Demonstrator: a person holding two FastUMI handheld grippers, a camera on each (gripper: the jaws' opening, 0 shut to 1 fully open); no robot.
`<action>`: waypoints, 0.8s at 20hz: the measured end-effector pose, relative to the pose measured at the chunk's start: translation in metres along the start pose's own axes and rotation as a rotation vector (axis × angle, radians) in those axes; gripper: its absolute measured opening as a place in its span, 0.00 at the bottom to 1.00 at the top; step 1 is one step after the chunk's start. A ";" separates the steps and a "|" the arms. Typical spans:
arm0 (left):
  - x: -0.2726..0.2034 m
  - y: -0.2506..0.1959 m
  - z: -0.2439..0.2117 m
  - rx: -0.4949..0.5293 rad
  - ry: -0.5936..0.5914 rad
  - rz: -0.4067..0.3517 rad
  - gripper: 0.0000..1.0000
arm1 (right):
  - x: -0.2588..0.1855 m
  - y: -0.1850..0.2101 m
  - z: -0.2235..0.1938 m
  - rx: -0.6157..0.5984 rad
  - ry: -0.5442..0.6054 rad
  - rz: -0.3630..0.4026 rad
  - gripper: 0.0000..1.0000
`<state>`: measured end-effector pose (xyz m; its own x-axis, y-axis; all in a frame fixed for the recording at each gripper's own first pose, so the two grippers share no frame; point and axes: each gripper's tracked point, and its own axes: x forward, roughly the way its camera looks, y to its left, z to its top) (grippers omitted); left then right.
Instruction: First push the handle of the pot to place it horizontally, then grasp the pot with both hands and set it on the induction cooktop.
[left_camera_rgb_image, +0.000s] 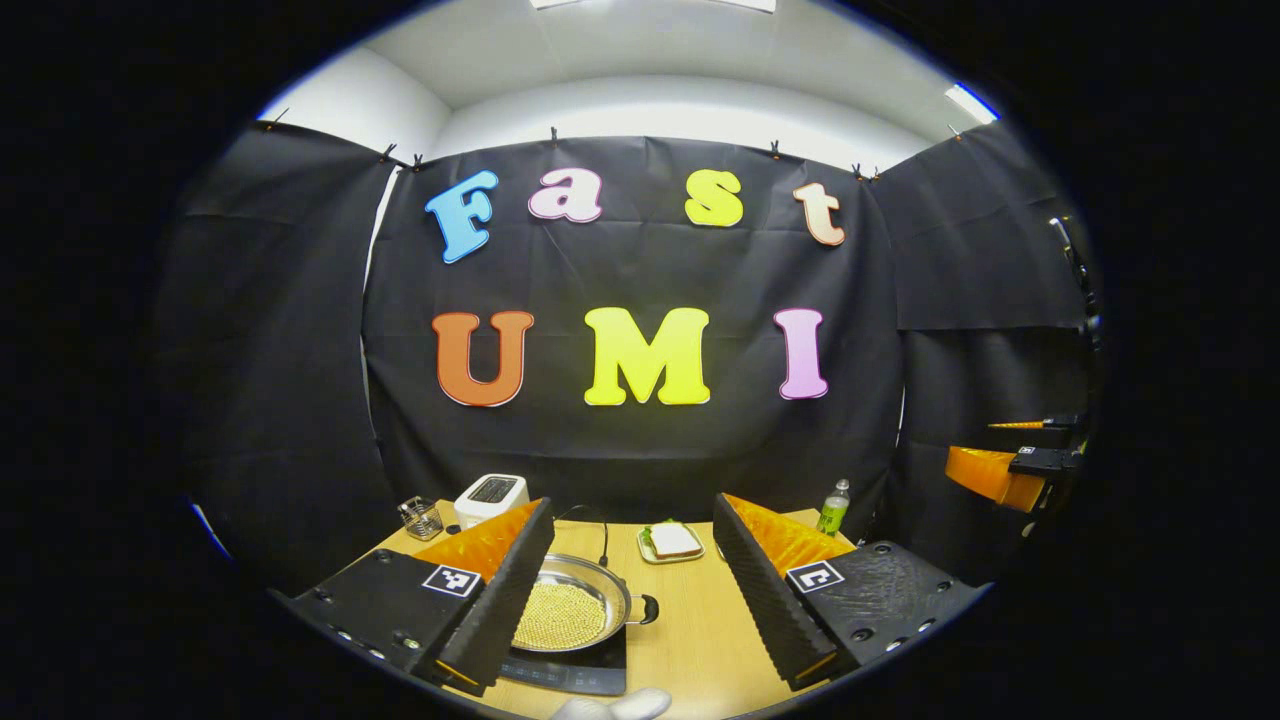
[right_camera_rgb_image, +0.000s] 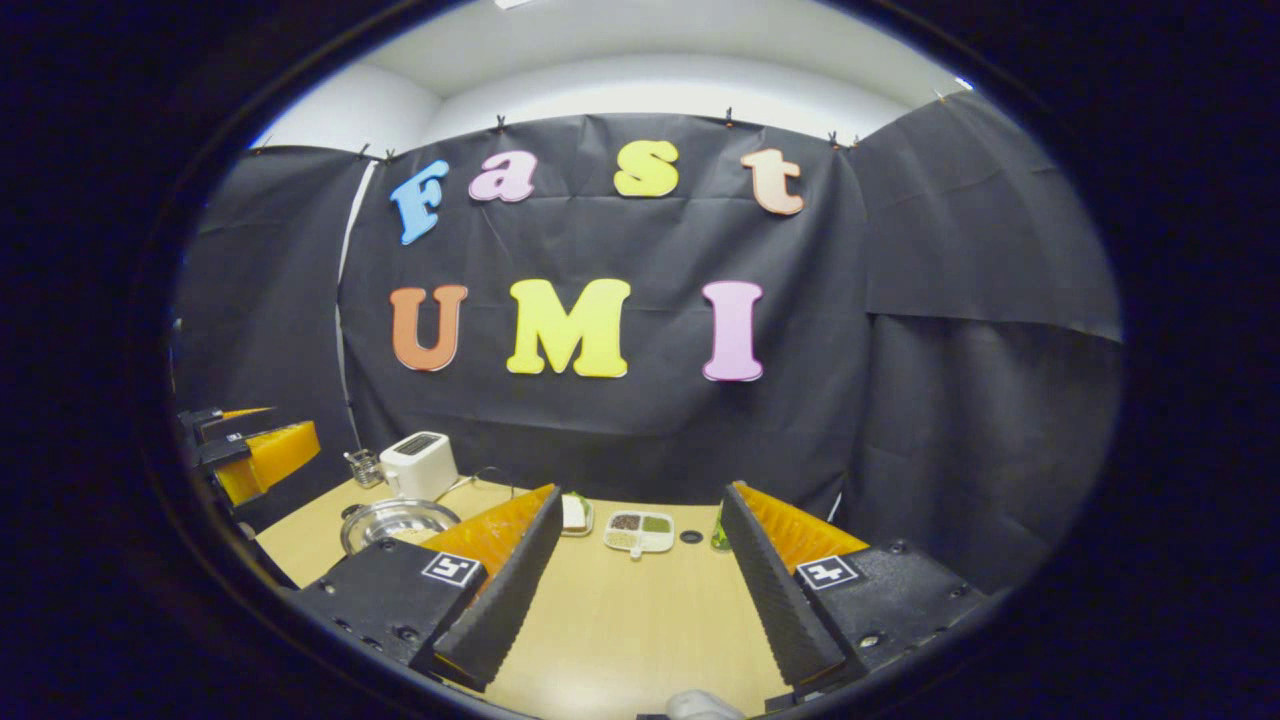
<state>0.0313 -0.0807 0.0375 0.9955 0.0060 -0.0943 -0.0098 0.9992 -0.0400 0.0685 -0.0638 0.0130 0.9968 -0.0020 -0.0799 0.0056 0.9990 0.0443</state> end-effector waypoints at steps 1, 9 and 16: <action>-0.002 -0.003 0.003 0.002 -0.003 0.004 0.95 | -0.002 -0.009 0.002 0.003 -0.007 -0.011 1.00; -0.009 -0.018 0.022 0.008 -0.032 0.015 0.95 | -0.018 -0.038 0.005 0.051 -0.028 -0.027 1.00; -0.017 -0.018 0.025 0.007 -0.025 0.021 0.95 | -0.026 -0.045 0.008 0.065 -0.043 -0.031 1.00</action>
<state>0.0170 -0.0979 0.0646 0.9971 0.0274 -0.0706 -0.0297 0.9991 -0.0311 0.0430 -0.1087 0.0210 0.9986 -0.0360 -0.0391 0.0400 0.9935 0.1067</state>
